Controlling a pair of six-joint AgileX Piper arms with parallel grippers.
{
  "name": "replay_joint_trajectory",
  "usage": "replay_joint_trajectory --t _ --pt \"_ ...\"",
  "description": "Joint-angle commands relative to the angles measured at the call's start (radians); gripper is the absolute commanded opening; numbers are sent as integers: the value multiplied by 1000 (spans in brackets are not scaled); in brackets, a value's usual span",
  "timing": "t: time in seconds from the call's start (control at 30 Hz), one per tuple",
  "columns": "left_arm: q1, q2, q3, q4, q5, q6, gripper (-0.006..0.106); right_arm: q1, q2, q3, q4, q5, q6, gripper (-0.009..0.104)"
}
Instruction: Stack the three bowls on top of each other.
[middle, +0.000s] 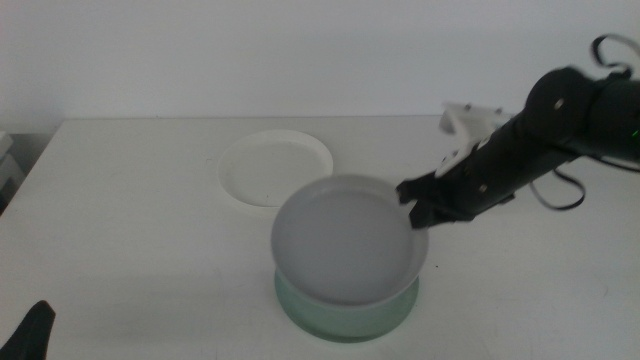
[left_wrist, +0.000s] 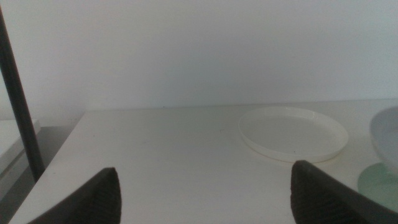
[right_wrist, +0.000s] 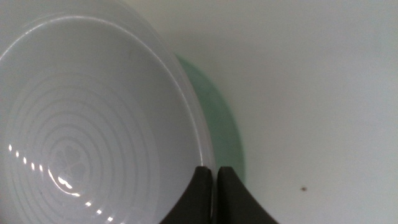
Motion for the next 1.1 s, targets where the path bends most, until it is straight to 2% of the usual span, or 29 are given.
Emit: replay_joint_trajectory --t 0.0,0.17,0.43,0.57,0.87,0.97,1.07 --pt "2 -14 -5 -6 -73 -13 98 23 -28 -3 16 -67 2 -1" --pt "2 -14 -5 -6 -73 -13 98 34 15 4 22 -72 2 -1" --pt "2 -14 -5 -6 -73 -13 98 34 46 4 -4 -77 6 1" --pt "2 -14 -5 -6 -73 -13 98 34 46 4 -7 -77 6 11" --pt "2 -14 -5 -6 -73 -13 98 32 -43 -41 -5 -13 -8 51" --pt "2 -14 -5 -6 -73 -13 98 14 -152 -54 -15 -3 -22 57" --pt "2 -14 -5 -6 -73 -13 98 -17 -270 -50 -19 26 -55 58"
